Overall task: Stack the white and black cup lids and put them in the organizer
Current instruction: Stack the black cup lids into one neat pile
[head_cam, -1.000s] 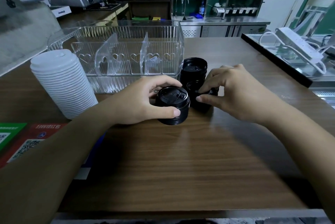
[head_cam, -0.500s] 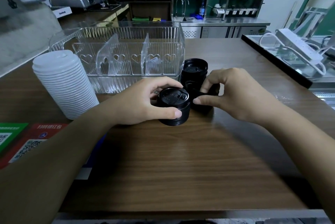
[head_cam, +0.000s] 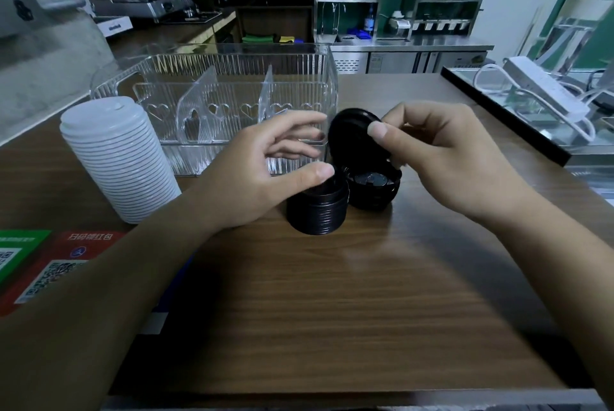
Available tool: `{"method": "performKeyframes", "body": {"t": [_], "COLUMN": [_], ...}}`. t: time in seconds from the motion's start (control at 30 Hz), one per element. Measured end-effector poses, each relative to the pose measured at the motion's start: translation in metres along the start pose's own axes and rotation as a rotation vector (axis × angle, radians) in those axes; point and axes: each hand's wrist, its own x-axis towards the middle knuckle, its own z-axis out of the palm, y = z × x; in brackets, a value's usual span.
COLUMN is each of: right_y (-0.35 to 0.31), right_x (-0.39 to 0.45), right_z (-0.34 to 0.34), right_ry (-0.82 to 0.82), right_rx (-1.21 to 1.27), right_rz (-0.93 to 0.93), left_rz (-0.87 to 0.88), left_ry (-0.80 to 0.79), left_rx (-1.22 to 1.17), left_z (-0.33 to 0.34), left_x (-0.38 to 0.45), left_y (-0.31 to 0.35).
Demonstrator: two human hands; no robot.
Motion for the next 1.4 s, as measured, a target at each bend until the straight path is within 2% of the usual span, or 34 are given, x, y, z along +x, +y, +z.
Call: {"method": "performKeyframes", "body": {"t": [0.2, 0.3, 0.43, 0.57, 0.73, 1.0, 1.2, 1.4], "right_y": [-0.008, -0.009, -0.009, -0.006, -0.009, -0.011, -0.010, -0.005], "right_x": [-0.003, -0.003, -0.005, -0.005, -0.007, -0.009, -0.010, -0.011], "right_z": [0.011, 0.014, 0.017, 0.018, 0.014, 0.019, 0.027, 0.038], "right_ry": [-0.138, -0.155, -0.089, -0.003, 0.010, -0.030, -0.038, -0.088], "right_rx": [0.340, 0.370, 0.282, 0.070, -0.210, -0.342, -0.313, -0.429], "right_rz": [0.033, 0.017, -0.032, -0.103, -0.248, -0.230, -0.183, -0.190], "left_rz": [0.152, 0.191, 0.177, 0.137, 0.123, 0.064, -0.107, -0.131], "left_ry": [0.075, 0.114, 0.128, 0.130, 0.098, 0.014, -0.216, -0.230], "left_rx": [-0.031, -0.024, 0.000, 0.040, 0.081, 0.181, 0.187, 0.194], "left_z": [0.005, 0.006, 0.005, 0.002, 0.000, -0.005, -0.010, -0.010], "left_x": [-0.001, 0.000, 0.001, 0.000, 0.000, 0.000, 0.000, 0.002], "left_y": [0.008, 0.006, 0.004, 0.004, 0.007, 0.004, 0.006, 0.004]}}
